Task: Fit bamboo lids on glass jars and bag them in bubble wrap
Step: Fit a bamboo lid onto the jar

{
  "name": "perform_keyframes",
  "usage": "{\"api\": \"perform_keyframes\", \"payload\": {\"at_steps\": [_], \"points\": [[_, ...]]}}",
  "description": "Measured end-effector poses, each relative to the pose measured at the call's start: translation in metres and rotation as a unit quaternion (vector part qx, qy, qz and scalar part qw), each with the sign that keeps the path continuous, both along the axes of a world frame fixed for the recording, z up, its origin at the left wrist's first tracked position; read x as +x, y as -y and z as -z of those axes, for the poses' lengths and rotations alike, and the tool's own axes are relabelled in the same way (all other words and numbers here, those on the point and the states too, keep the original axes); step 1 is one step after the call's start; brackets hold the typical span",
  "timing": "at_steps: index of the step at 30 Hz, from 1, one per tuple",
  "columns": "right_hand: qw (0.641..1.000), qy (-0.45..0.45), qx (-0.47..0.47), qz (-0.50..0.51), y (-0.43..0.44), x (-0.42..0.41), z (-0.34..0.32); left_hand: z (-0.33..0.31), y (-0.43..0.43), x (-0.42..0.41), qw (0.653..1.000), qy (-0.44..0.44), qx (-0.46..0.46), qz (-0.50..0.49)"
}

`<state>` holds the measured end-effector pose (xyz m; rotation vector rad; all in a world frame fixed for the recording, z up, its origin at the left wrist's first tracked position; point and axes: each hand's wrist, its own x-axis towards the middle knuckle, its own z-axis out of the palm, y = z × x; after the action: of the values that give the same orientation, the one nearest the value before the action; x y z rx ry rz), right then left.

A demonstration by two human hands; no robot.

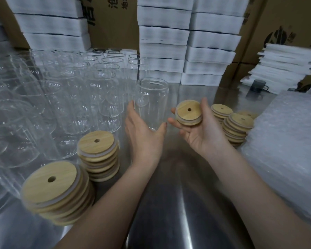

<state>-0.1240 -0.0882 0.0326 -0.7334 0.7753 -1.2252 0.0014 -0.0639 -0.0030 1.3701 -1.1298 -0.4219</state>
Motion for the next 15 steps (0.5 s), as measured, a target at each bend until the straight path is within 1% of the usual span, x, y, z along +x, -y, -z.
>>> {"api": "perform_keyframes", "payload": {"at_steps": [3,6,9,12,13,15], "points": [[0.998,-0.019,-0.047,0.035,0.0,0.0,0.004,-0.004,-0.005,0.0,0.999,0.031,-0.022,0.001],[0.993,-0.068,-0.077,0.058,-0.001,0.001,0.005,-0.013,-0.013,-0.004,0.991,0.099,-0.087,-0.031],[0.988,-0.093,-0.092,0.079,-0.001,0.0,0.003,-0.023,-0.022,-0.011,0.971,0.154,-0.179,-0.037],[0.982,-0.11,-0.122,0.091,0.001,-0.005,0.002,-0.027,-0.028,-0.016,0.937,0.191,-0.293,-0.014],[0.981,-0.107,-0.132,0.094,0.001,-0.006,0.001,-0.026,-0.029,-0.018,0.93,0.191,-0.314,-0.005],[0.98,-0.086,-0.147,0.106,0.001,-0.005,0.001,-0.024,-0.032,-0.023,0.928,0.187,-0.322,0.018]]}}
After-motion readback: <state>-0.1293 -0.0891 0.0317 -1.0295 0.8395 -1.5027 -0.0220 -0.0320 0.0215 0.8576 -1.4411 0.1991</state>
